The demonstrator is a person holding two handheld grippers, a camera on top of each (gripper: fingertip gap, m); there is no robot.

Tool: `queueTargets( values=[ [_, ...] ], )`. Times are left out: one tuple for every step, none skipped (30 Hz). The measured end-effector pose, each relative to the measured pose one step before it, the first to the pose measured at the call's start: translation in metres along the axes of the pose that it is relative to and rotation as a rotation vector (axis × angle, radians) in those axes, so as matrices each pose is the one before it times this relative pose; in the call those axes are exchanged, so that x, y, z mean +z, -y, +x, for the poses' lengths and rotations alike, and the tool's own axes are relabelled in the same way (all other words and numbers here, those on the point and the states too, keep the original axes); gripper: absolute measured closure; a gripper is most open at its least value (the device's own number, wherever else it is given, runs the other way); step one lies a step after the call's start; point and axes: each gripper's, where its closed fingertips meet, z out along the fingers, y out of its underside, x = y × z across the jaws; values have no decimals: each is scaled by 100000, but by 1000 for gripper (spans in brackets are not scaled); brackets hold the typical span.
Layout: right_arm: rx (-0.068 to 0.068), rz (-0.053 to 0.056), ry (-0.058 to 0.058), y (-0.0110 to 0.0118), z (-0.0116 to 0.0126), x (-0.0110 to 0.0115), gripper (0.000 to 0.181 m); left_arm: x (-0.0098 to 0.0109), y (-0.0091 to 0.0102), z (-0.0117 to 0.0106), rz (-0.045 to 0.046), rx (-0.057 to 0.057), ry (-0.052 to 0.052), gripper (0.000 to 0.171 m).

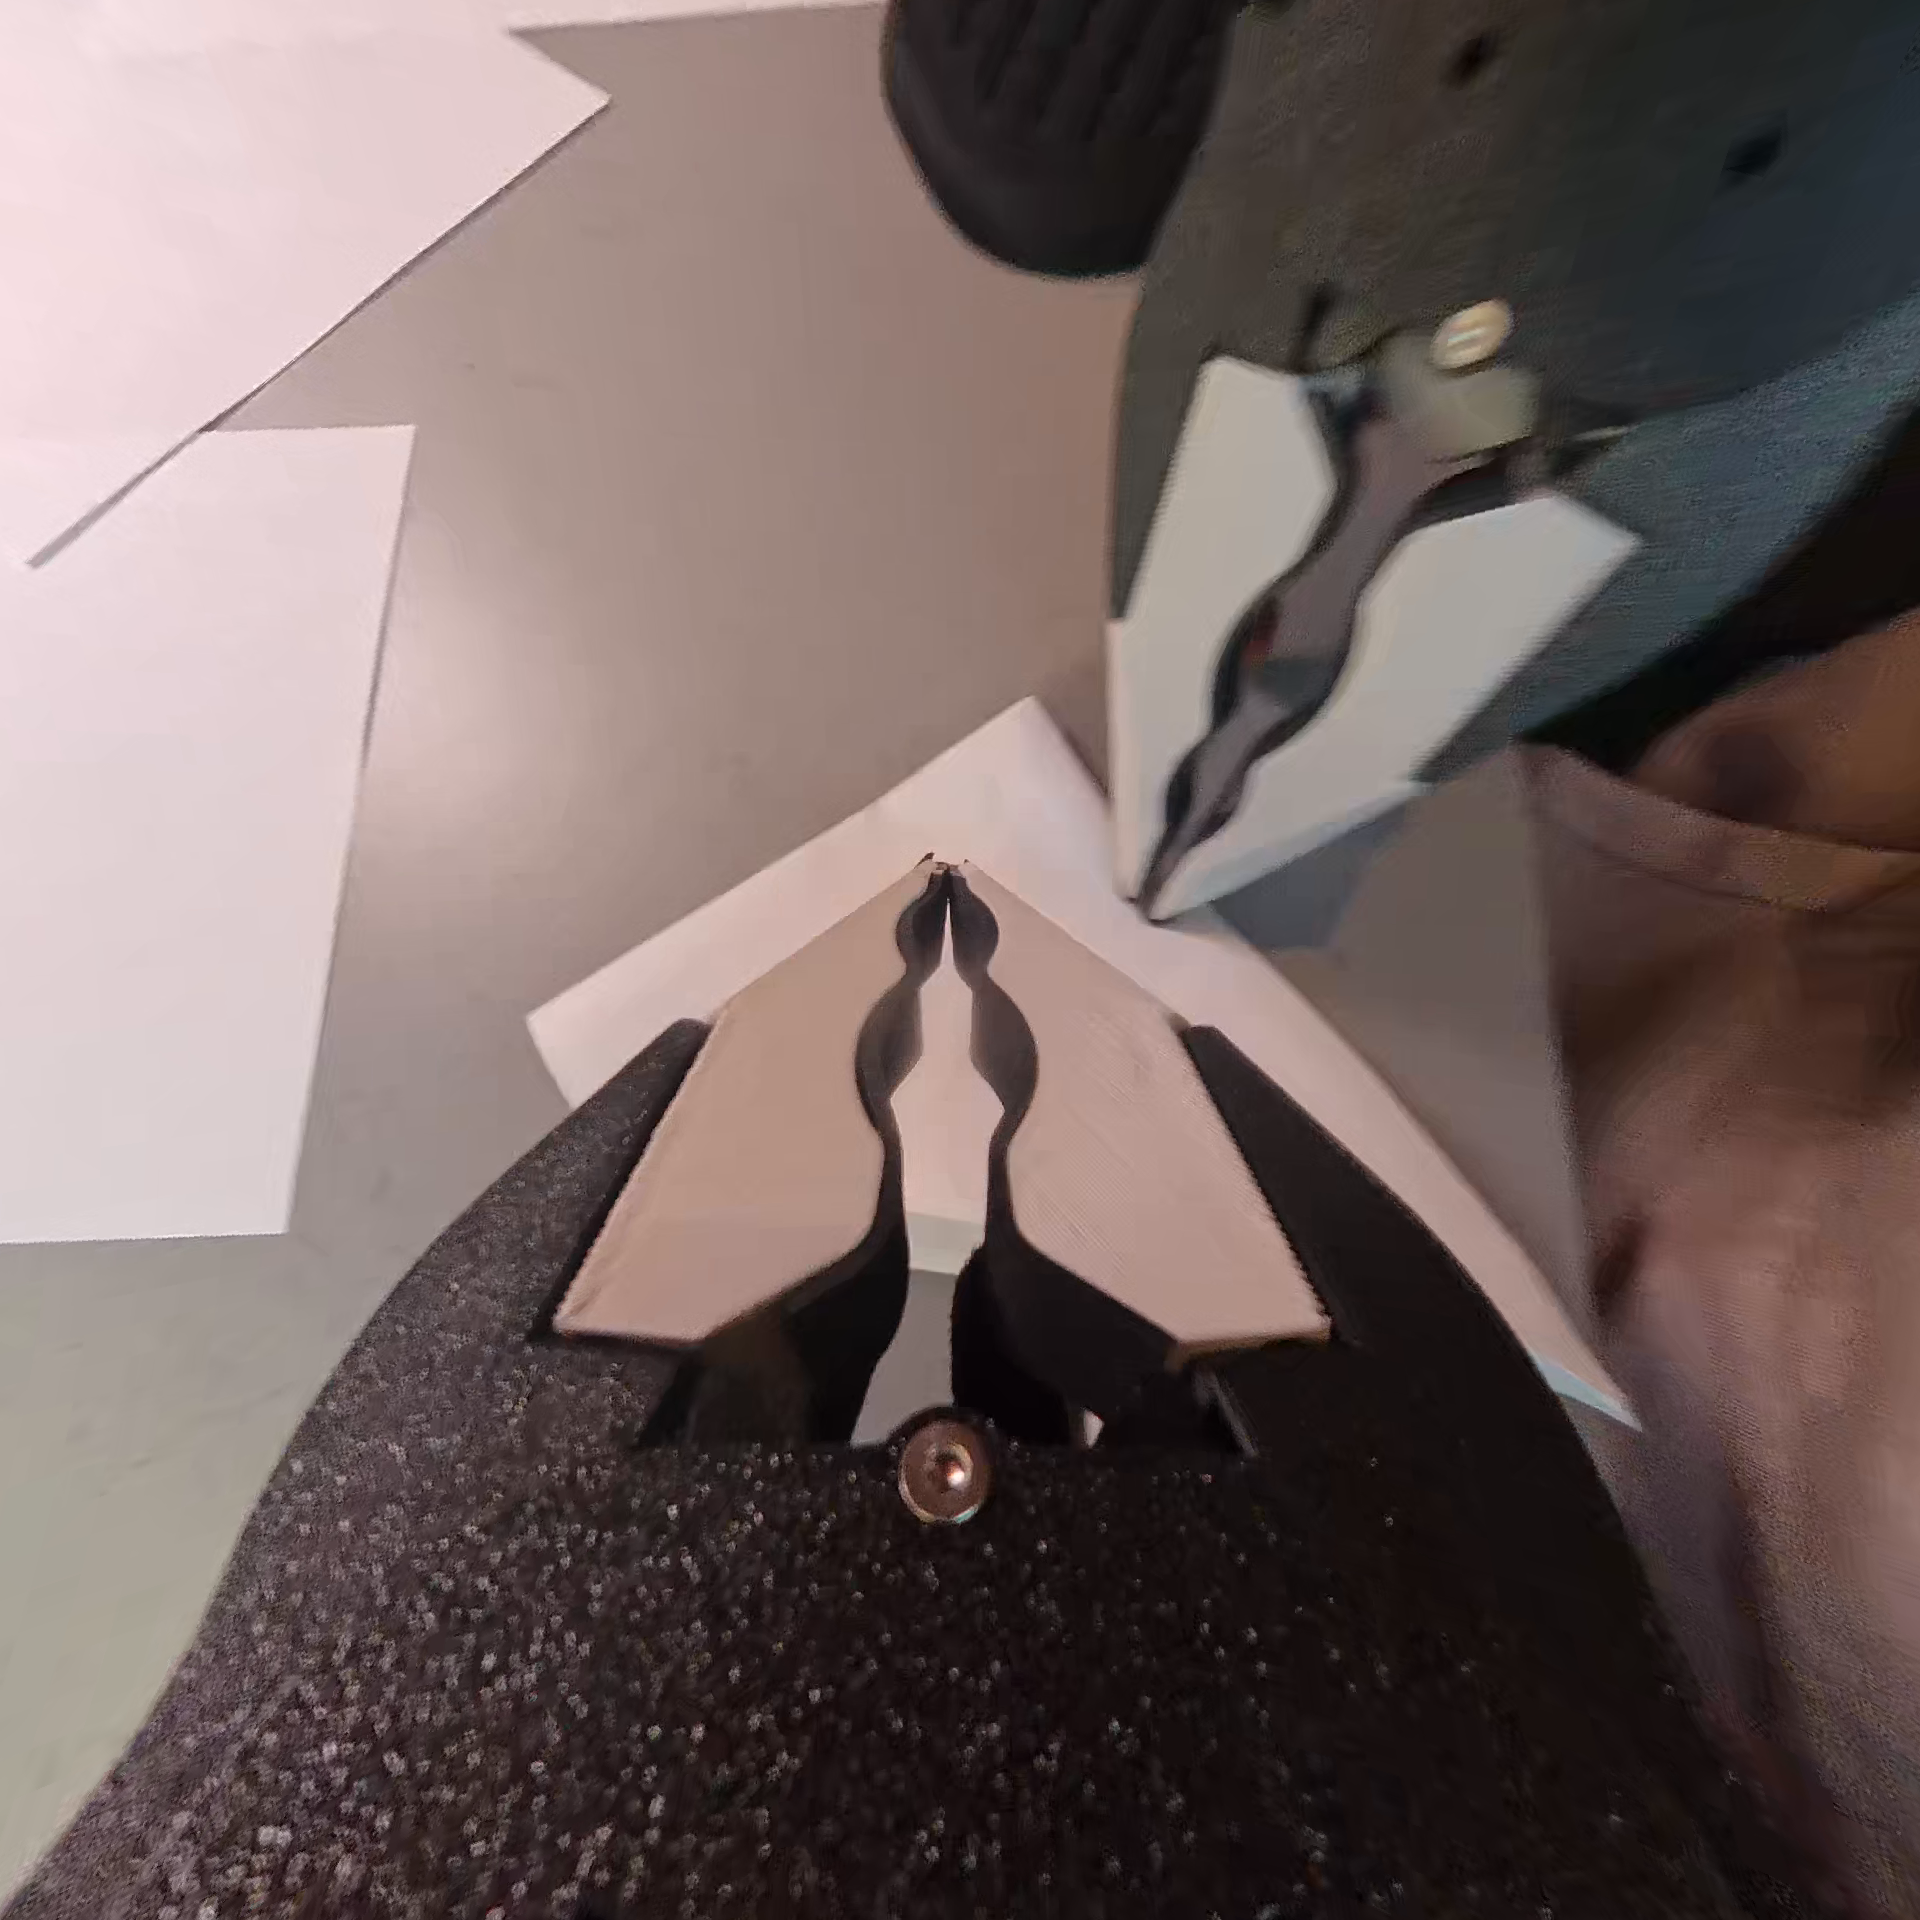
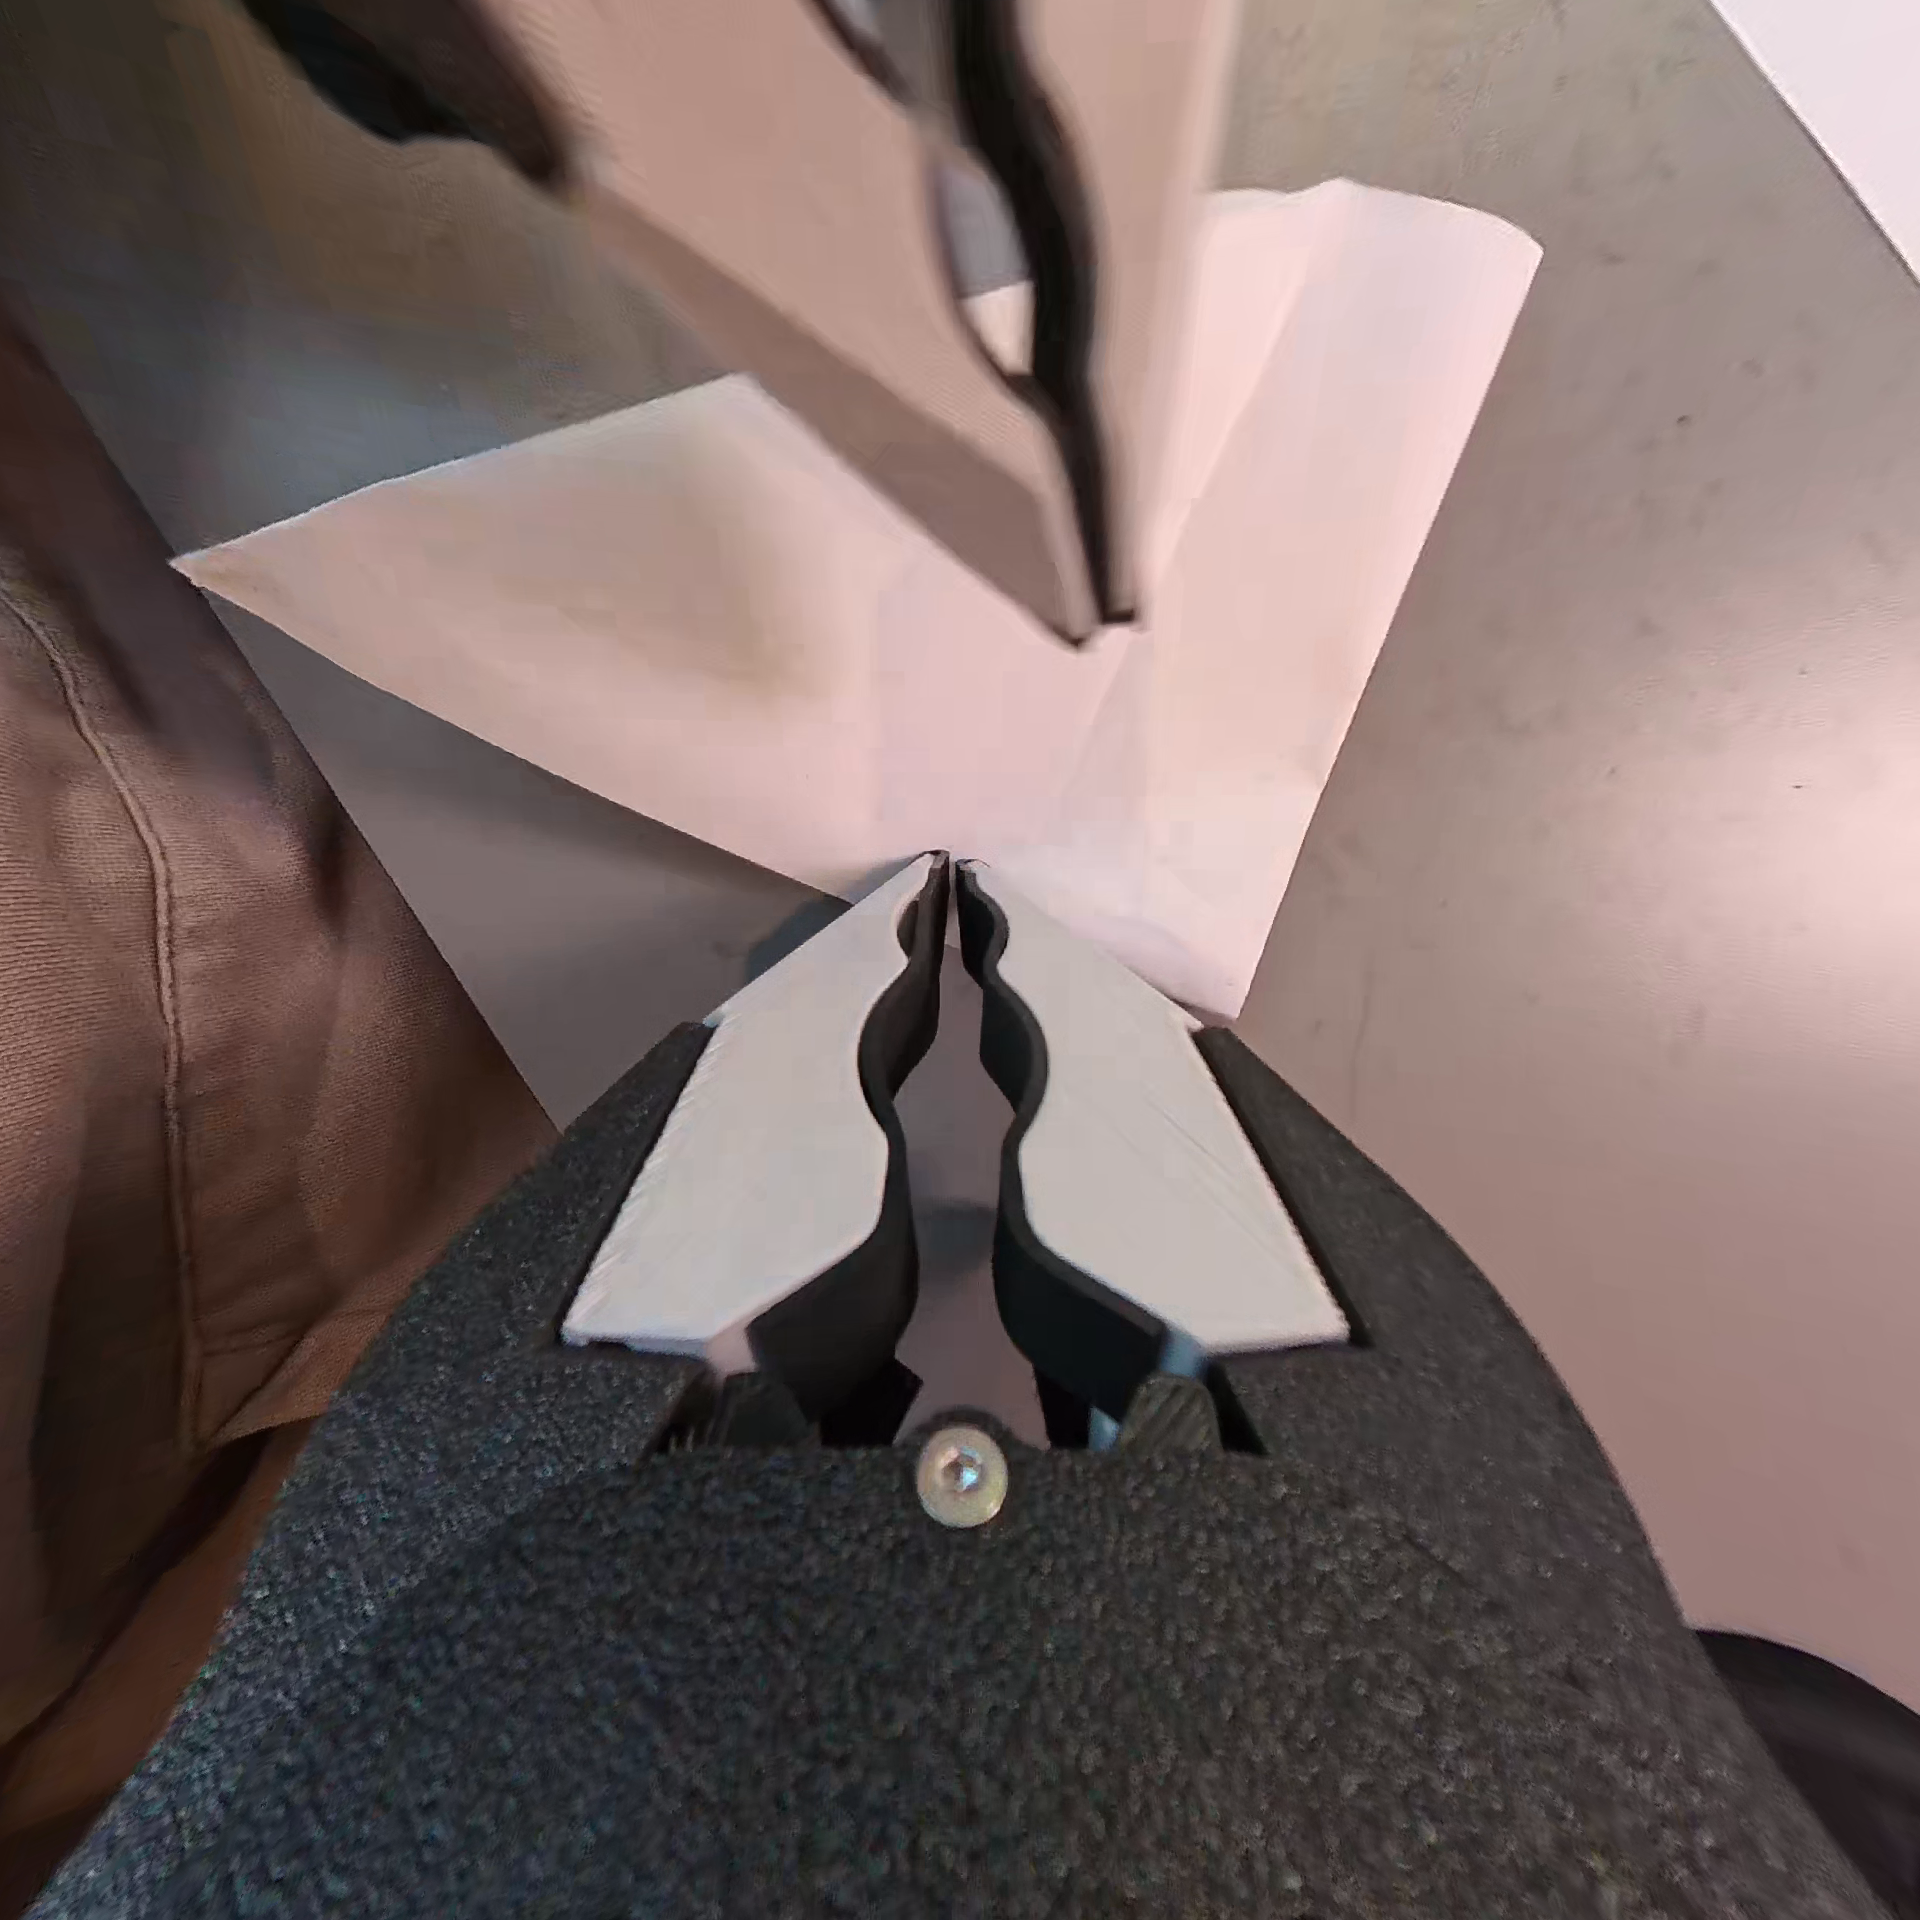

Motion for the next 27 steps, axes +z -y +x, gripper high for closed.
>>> queueTargets(
  values=[
    [-310, -95, -115, 6, 6, -5, 181, -1269, 417, 2099, 4742, -2129, -7467, 171],
    [-516, -383, -224, 5, 1, 0, 181, -798, 83, 2295, 3520, -1296, -6510, 171],
    [-736, -609, -133, 8, 0, 4, 181, -289, -509, 2113, 542, 85, -4551, 171],
    [-623, -740, 138, -6, -5, -5, 181, 20, -1108, 1619, -2571, 1651, -1693, 171],
    [-792, -650, 459, -4, -6, 4, 181, 145, -1385, 910, -3718, 2475, 1809, 171],
    [-302, -477, 775, -7, -2, -4, 181, 157, -1564, 321, -4334, 2039, 4086, 171],
    [-30, -377, 748, 0, 4, -3, 181, 160, -1620, -37, -4828, 1166, 4651, 171],
    [-460, -324, 399, 1, 3, 1, 181, 143, -1227, -94, -2912, 82, 3652, 171],
    [-638, -428, 95, -2, -12, 5, 181, 16, -553, 224, 92, -997, 570, 171],
    [-602, -465, -88, -7, 1, 2, 181, 31, -351, 280, -5, -1364, -372, 171],
    [-519, -346, 31, -2, -11, -8, 181, 104, -367, -54, -758, -59, 1673, 171],
    [-175, -180, 269, -19, 5, 0, 181, 48, -194, -105, 547, 820, 1730, 171],
    [58, 51, 487, -7, -12, -8, 181, -97, -108, -143, 893, -1444, 943, 171],
    [89, 192, 425, -27, -3, -8, 181, -153, -177, -239, 248, -3215, 667, 171],
    [-199, 221, 226, -14, -26, -8, 181, -209, -206, -264, 264, -3478, 233, 171],
    [-329, 246, 35, 2, -21, -9, 181, -220, -185, -143, 323, -4510, -829, 171],
    [-181, 213, -157, 2, 6, 2, 181, -196, -136, 89, 242, -4941, -2208, 171],
    [-21, 213, 28, 3, -2, 0, 181, -129, -104, 222, 231, -4069, -2360, 171],
    [79, 200, 288, 4, -5, -2, 181, -81, -20, 171, 649, -2154, -1451, 171],
    [40, 151, 395, 7, 2, -2, 181, -129, 22, 261, 557, -826, -1746, 171],
    [47, 39, 299, 8, -5, 1, 181, -274, 150, 261, 978, -1244, -2047, 171],
    [-17, -70, 175, 0, -4, -1, 181, -418, 458, 217, 2723, -2137, -2072, 171],
    [-66, -91, 115, 10, -3, -6, 181, -510, 616, 188, 3597, -2299, -2129, 171],
    [-65, -91, 62, -4, -4, -2, 181, -471, 539, 1, 2888, -1717, -787, 171],
    [-225, -82, 2, -3, 5, 0, 181, -357, 382, -256, 1893, -309, 1258, 171],
    [-440, -51, -35, 0, -4, 3, 181, -239, 235, -397, 1250, 752, 2308, 171],
    [-132, -92, 26, 4, -5, 4, 181, -126, 139, -616, 921, 349, 3322, 171]
  ],
)
